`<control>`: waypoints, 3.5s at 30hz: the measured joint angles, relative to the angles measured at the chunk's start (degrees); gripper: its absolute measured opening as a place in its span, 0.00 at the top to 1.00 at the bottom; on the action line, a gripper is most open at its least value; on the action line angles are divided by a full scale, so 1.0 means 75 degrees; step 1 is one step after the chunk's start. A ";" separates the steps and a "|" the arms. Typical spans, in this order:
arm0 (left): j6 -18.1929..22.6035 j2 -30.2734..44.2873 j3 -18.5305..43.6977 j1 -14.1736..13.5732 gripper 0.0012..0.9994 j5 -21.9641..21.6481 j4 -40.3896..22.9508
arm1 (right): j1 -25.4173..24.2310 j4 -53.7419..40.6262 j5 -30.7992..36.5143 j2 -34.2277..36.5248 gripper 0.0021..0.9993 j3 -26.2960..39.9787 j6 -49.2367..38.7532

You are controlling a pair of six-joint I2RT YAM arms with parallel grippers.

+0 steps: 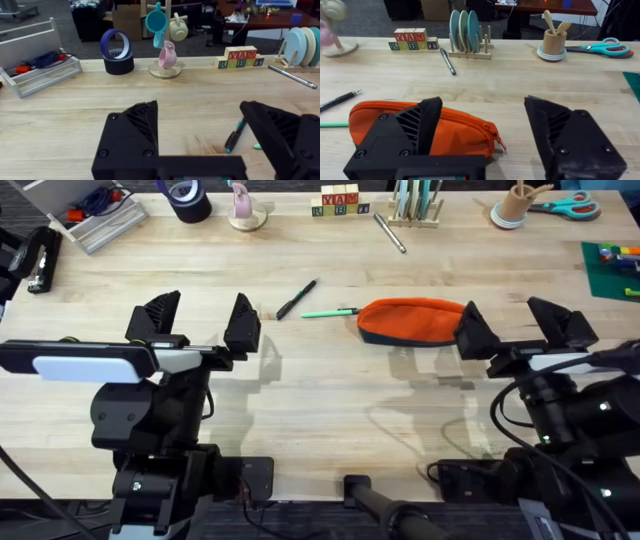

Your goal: Unzip the bag, pick up the pens from the table one at a time and place them inside, then zip the bag closed.

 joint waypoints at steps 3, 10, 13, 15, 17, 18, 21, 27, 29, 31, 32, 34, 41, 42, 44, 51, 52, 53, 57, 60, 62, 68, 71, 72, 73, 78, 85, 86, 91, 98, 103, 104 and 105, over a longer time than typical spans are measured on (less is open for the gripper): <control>0.0000 0.0000 0.0000 0.0000 0.01 -0.0001 0.0000 | 0.0000 0.0000 0.0000 0.0000 0.00 0.0000 0.0000; 0.0000 0.0000 0.0000 0.0000 0.00 0.0000 0.0000 | 0.0000 -0.0038 0.0000 0.0000 0.00 0.0003 0.0000; 0.0000 0.0000 0.0000 0.0000 0.00 0.0000 0.0000 | 0.0000 -0.0038 0.0000 0.0000 0.00 0.0003 0.0003; 0.0003 0.0000 0.0000 0.0000 0.00 0.0000 0.0000 | 0.0000 -0.0038 0.0026 0.0000 0.00 0.0003 -0.0009; 0.0003 0.0000 0.0000 0.0000 0.00 0.0000 0.0005 | 0.0000 -0.0030 0.0063 0.0000 0.00 0.0003 -0.0028; 0.0003 0.0000 0.0000 0.0000 0.01 0.0000 0.0012 | 0.0000 -0.0023 0.0067 0.0000 0.00 0.0003 -0.0032; 0.0006 0.0000 0.0000 0.0000 0.01 0.0003 0.0097 | 0.0000 -0.0019 0.0084 0.0000 0.00 0.0008 -0.0032; 0.0013 0.0000 0.0052 0.0000 0.01 0.0000 0.0119 | -0.0004 -0.0493 0.0349 0.0015 0.00 0.0277 -0.0055; 0.0026 0.0006 0.0177 0.0000 0.01 0.0000 0.0114 | -0.0023 -0.0815 0.0509 0.0075 0.00 0.0580 -0.0055; 0.0028 0.0089 0.0413 0.0000 0.01 0.0005 0.0117 | -0.0038 -0.1004 0.0657 0.0254 0.00 0.0990 -0.0055; 0.0029 0.0177 0.0552 0.0000 0.01 0.0022 0.0122 | -0.0047 -0.1070 0.0701 0.0371 0.00 0.1201 -0.0055; 0.0028 0.0454 0.0912 0.0000 0.01 0.0092 0.0127 | -0.0050 -0.1187 0.0788 0.0685 0.00 0.1668 -0.0055; 0.0029 0.2227 0.2336 0.0000 0.01 0.0598 0.0110 | -0.0050 -0.1794 0.0860 0.2621 0.00 0.3481 -0.0054; 0.0029 0.2609 0.2642 0.0000 0.01 0.0692 0.0078 | -0.0050 -0.1912 0.0860 0.3011 0.00 0.3817 -0.0055; 0.0029 0.3197 0.3159 0.0000 0.01 0.0879 -0.0035 | -0.0050 -0.2210 0.0854 0.3645 0.00 0.4399 -0.0055; 0.0029 0.5368 0.5287 0.0000 0.01 0.1909 -0.1136 | -0.0050 -0.3565 0.0367 0.5702 0.00 0.6613 -0.0061; 0.0029 0.5651 0.5572 0.0000 0.01 0.2051 -0.1341 | -0.0050 -0.3859 0.0266 0.5975 0.00 0.6944 -0.0061; 0.0029 0.5941 0.5862 0.0000 0.01 0.2204 -0.1549 | -0.0050 -0.4121 0.0198 0.6237 0.00 0.7263 -0.0061; 0.0030 0.7016 0.6943 0.0000 0.01 0.2814 -0.2409 | -0.0050 -0.5124 -0.0039 0.7052 0.00 0.8333 -0.0061; 0.0061 0.7763 0.7658 0.0000 0.01 0.3353 -0.2935 | -0.0050 -0.5859 -0.0123 0.7543 0.00 0.9063 -0.0061; 0.0200 0.8214 0.8098 0.0000 0.01 0.3769 -0.3297 | -0.0050 -0.6307 -0.0179 0.7822 0.00 0.9509 -0.0064; 0.1380 0.9082 0.8905 0.0000 0.01 0.5112 -0.4380 | -0.0050 -0.7001 -0.0712 0.8180 0.00 1.0136 -0.0355; 0.2242 0.9255 0.8947 0.0000 0.01 0.5736 -0.4943 | -0.0050 -0.7167 -0.0879 0.8179 0.00 1.0168 -0.0458; 0.2551 0.9289 0.8947 -0.0005 0.01 0.5892 -0.5165 | -0.0050 -0.7197 -0.0914 0.8177 0.00 1.0168 -0.0471; 0.2880 0.9309 0.8947 -0.0027 0.01 0.6027 -0.5389 | -0.0050 -0.7223 -0.0946 0.8180 0.00 1.0168 -0.0487; 0.4505 0.9323 0.8947 -0.0444 0.01 0.6372 -0.6229 | -0.0050 -0.7347 -0.1020 0.8179 0.00 1.0171 -0.0512; 0.6788 0.9326 0.8947 -0.1717 0.01 0.6248 -0.6939 | -0.0050 -0.7359 -0.1029 0.8180 0.00 1.0171 -0.0510; 0.7027 0.9332 0.8947 -0.1888 0.01 0.6173 -0.6939 | -0.0050 -0.7362 -0.1029 0.8180 0.00 1.0171 -0.0510; 0.7980 0.9352 0.8947 -0.2506 0.01 0.5773 -0.6939 | -0.0050 -0.7373 -0.1029 0.8178 0.00 1.0171 -0.0513; 0.8546 0.9352 0.8947 -0.2669 0.01 0.5540 -0.6942 | -0.0050 -0.7373 -0.1029 0.8177 0.00 1.0171 -0.0513; 0.8638 0.9352 0.8950 -0.2669 0.01 0.5531 -0.6983 | -0.0050 -0.7388 -0.1029 0.8177 0.00 1.0173 -0.0513; 0.8639 0.9352 0.8947 -0.2669 0.01 0.5528 -0.6983 | -0.0050 -0.7407 -0.1029 0.8179 0.00 1.0174 -0.0513; 0.8643 0.9352 0.8947 -0.2670 0.01 0.5528 -0.6983 | -0.0050 -0.7444 -0.1029 0.8178 0.00 1.0173 -0.0516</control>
